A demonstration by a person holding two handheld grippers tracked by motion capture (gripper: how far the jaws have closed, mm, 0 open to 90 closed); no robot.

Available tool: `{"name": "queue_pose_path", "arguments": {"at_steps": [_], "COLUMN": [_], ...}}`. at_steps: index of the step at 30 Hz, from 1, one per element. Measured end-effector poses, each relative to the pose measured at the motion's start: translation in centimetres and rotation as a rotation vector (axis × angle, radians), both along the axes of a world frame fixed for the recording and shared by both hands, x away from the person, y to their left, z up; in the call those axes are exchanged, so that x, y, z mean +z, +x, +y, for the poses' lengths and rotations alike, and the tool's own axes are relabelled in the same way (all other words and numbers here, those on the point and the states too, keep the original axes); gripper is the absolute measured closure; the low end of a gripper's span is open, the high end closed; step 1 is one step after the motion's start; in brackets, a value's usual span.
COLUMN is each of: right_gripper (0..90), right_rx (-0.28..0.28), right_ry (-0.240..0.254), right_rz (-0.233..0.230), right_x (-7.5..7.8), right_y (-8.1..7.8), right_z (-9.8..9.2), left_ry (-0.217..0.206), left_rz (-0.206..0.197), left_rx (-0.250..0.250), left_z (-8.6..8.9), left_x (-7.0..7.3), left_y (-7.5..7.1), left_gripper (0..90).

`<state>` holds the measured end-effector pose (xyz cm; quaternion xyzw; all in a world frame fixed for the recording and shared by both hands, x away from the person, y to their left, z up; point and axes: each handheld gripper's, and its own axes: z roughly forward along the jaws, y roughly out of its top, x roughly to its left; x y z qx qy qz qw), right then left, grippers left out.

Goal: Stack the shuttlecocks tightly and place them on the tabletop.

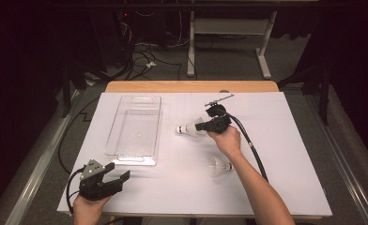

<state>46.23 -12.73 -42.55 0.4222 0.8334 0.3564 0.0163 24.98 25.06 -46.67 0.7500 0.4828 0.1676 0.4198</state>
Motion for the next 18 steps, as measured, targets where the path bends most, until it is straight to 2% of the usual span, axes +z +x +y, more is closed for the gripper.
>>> {"name": "queue_pose_path", "arguments": {"at_steps": [18], "right_gripper": [89.0], "right_rx": [-0.009], "right_ry": [-0.054], "right_rz": [-0.01], "right_x": [-0.42], "right_y": [-0.01], "right_z": [-0.03], "left_ry": [0.0], "left_rz": [0.002], "left_rx": [0.001], "left_z": [-0.01], "left_x": [-0.02], "left_y": [0.01], "left_gripper": [31.2]}}
